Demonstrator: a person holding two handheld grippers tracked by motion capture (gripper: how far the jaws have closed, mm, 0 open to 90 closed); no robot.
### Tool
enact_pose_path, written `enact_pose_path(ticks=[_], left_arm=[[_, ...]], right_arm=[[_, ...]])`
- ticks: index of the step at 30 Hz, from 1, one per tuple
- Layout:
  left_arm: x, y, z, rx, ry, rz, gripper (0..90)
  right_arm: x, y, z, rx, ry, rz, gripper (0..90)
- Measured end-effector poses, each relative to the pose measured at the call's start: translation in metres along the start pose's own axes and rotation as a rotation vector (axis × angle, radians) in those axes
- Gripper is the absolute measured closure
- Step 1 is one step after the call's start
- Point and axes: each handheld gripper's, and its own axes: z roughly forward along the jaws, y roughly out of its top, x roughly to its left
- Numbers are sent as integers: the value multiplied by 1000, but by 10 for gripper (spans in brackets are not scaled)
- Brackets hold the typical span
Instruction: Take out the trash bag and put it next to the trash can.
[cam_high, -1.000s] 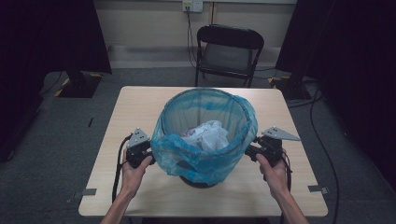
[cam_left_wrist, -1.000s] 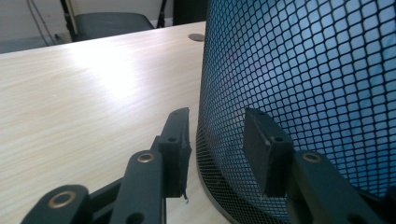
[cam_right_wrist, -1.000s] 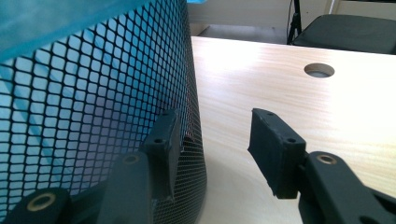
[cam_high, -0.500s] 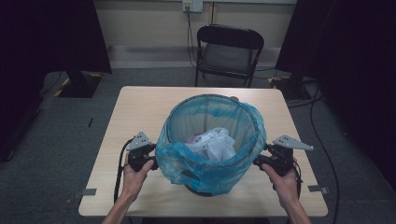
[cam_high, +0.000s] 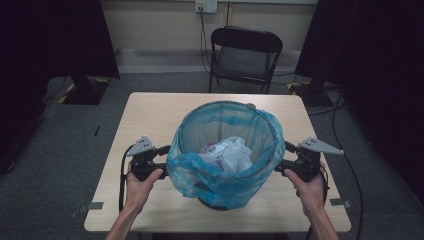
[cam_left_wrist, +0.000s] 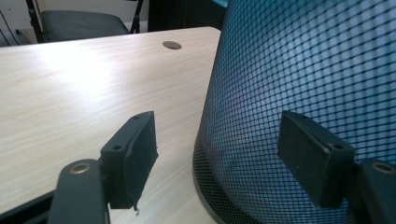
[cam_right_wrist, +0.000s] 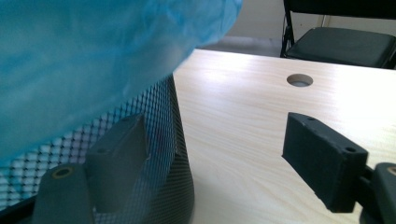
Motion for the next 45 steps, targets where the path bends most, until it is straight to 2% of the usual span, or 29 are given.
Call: enact_pose_path(ticks=[3, 6, 8, 10, 15, 17, 19, 20, 21, 22, 25, 27, 29, 30, 33, 37, 39, 41, 43, 45], left_arm=[[1, 5, -4, -22, 3, -2, 278], [-1, 13, -7, -46, 13, 14, 288], [-2, 17, -10, -82, -5, 11, 350], [-4, 22, -11, -92, 1, 22, 397], [-11, 34, -14, -133, -29, 48, 536], [-13, 37, -17, -152, -34, 53, 589], [-13, 39, -17, -169, -71, 10, 657], [-14, 41, -16, -165, -60, 12, 700], [-15, 44, -15, -166, -48, 25, 726], [-16, 45, -15, -173, -57, 30, 753], [-20, 48, -18, -185, -75, 42, 841], [-20, 51, -20, -193, -119, 26, 894], [-23, 54, -23, -199, -90, 50, 900], [-24, 55, -25, -210, -97, 41, 900], [-24, 58, -26, -199, -81, 58, 900], [-21, 59, -33, -223, -84, 42, 900], [-17, 62, -35, -229, -109, 11, 900], [-17, 66, -38, -231, -73, 42, 900], [-18, 69, -39, -254, -99, 29, 900], [-21, 73, -37, -256, -108, 34, 900]], right_arm=[[-1, 9, -1, -18, 5, 3, 211], [0, 22, -3, -41, 6, -16, 226], [2, 30, -5, -67, 19, -20, 287], [4, 37, -7, -85, 23, -26, 348], [4, 47, -13, -137, 61, -34, 495], [6, 48, -13, -138, 70, -30, 562], [7, 48, -12, -135, 96, -26, 596], [7, 49, -11, -128, 107, -26, 608], [7, 51, -11, -118, 101, -32, 635], [7, 52, -11, -120, 83, -36, 655], [2, 52, -16, -152, 95, -8, 719], [-2, 53, -19, -170, 93, 7, 775], [-2, 57, -24, -191, 102, 9, 821], [0, 59, -26, -206, 95, 0, 840], [6, 67, -28, -213, 121, -19, 890], [15, 75, -24, -222, 159, -35, 900], [19, 78, -22, -223, 185, -31, 900], [24, 81, -20, -213, 197, -41, 900], [26, 84, -19, -216, 214, -39, 900], [26, 88, -18, -220, 229, -36, 900]])
